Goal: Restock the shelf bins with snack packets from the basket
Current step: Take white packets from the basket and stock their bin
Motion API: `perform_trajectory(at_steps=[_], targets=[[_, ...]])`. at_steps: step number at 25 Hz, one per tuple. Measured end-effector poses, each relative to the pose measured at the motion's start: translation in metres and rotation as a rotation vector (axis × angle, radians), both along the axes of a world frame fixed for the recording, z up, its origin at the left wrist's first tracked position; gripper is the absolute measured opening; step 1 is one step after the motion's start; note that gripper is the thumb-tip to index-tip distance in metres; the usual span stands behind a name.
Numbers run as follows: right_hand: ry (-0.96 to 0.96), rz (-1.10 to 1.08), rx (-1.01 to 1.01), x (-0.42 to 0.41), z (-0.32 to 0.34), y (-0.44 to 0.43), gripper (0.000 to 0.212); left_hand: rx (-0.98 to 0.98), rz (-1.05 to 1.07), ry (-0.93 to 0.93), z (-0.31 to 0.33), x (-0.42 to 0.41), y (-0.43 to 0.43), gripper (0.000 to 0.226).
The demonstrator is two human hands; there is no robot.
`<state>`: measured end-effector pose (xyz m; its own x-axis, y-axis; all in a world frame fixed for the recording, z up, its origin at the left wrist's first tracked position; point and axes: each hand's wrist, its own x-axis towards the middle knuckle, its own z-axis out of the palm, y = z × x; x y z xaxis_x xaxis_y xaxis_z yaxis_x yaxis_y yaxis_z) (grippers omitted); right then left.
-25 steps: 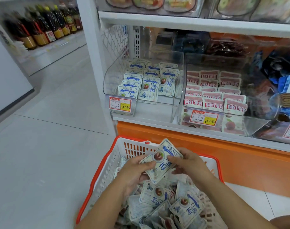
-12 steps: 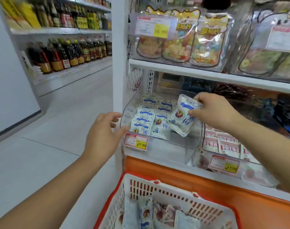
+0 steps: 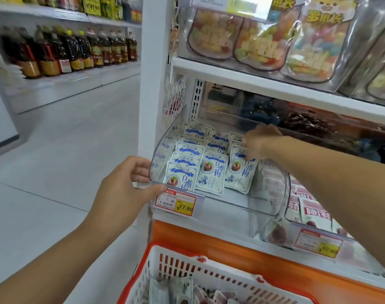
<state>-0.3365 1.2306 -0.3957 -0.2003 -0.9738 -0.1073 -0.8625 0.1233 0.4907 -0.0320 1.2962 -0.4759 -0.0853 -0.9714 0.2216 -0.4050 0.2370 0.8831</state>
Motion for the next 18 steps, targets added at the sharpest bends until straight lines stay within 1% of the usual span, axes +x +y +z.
perform_trajectory(at_steps=[5,7,9,11,13,15,18], targets=[[0.024,0.013,-0.041,-0.007,-0.011,-0.009,0.015,0.017,0.001,-0.012,-0.002,-0.002,0.002,0.043],[0.055,0.014,-0.037,-0.006,-0.014,-0.008,0.018,0.018,0.001,-0.019,-0.003,-0.003,0.003,0.043],[0.072,0.013,-0.034,-0.004,-0.015,-0.004,0.03,0.02,0.005,-0.026,-0.003,-0.003,0.003,0.043],[0.051,0.054,-0.072,-0.002,-0.011,0.005,0.032,0.032,0.022,-0.036,-0.005,-0.003,0.003,0.042],[-0.092,0.123,-0.2,0.001,-0.002,0.019,0.03,0.066,0.045,-0.034,-0.011,-0.003,0.007,0.043],[-0.31,0.205,-0.372,0.003,0.001,0.046,0.031,0.145,0.052,-0.069,-0.018,-0.002,0.018,0.046],[-0.617,0.335,-0.677,0.018,-0.015,0.107,0.031,0.271,-0.022,-0.236,-0.032,-0.005,0.041,0.039]])
